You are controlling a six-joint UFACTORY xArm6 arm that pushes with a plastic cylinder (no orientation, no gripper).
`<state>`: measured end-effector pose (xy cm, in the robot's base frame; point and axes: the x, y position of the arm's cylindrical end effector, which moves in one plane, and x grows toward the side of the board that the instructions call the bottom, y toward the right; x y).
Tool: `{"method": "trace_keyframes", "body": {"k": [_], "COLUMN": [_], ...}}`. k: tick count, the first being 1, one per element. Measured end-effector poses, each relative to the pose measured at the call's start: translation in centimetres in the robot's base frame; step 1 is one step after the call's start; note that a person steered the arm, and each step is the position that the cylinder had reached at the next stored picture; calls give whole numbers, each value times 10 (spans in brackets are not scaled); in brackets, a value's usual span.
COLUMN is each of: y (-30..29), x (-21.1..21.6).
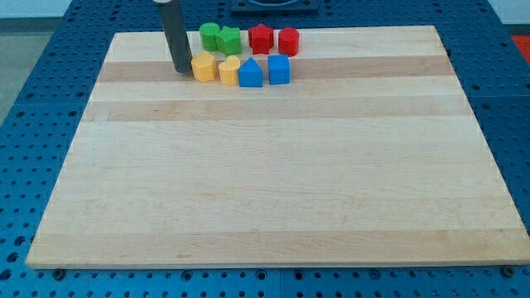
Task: Move arm upwards
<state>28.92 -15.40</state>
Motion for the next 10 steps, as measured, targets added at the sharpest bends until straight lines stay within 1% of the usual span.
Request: {"method": "trace_keyframes", "body": {"k": [4, 5, 6, 7, 8, 9, 10], "y": [1, -30, -60, -75, -78, -56, -53], "x": [7, -5, -47, -80, -97, -97, -98]}}
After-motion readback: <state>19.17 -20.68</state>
